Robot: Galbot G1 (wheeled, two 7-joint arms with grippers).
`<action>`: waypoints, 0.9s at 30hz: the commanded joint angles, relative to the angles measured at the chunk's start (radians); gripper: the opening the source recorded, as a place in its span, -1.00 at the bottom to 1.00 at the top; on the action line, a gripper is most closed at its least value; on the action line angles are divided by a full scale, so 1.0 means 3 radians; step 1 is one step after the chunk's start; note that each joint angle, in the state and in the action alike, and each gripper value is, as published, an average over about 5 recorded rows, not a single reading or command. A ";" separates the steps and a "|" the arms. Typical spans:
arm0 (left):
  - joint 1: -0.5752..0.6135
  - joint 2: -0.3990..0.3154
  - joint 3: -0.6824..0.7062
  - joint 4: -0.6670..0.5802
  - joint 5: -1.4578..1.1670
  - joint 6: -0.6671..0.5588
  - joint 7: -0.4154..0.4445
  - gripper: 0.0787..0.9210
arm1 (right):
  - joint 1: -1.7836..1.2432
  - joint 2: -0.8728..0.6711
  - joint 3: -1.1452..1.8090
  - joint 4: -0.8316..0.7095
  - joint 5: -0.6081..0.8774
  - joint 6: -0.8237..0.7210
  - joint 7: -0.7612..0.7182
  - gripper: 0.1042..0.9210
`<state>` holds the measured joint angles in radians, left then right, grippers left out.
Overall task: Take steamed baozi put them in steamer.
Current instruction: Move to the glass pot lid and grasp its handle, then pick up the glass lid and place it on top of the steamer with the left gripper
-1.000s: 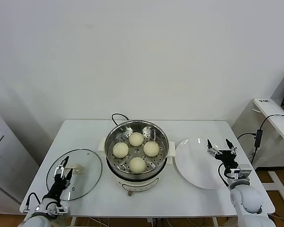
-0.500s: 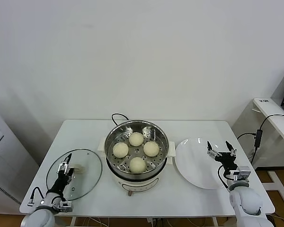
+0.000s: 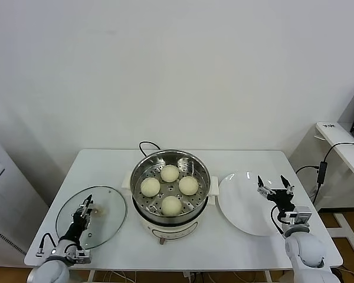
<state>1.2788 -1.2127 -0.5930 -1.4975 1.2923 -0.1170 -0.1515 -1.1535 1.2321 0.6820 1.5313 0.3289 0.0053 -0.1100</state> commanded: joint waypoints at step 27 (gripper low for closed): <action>-0.0217 0.1235 0.0565 -0.1970 -0.1065 0.1825 0.1059 -0.92 | -0.0013 -0.0028 0.0015 0.0102 -0.0032 -0.0007 -0.0059 0.76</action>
<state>1.2875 -0.9780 -0.5784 -1.8755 1.0283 0.1405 0.0226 -1.1574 1.2244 0.6847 1.5580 0.3224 0.0039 -0.1282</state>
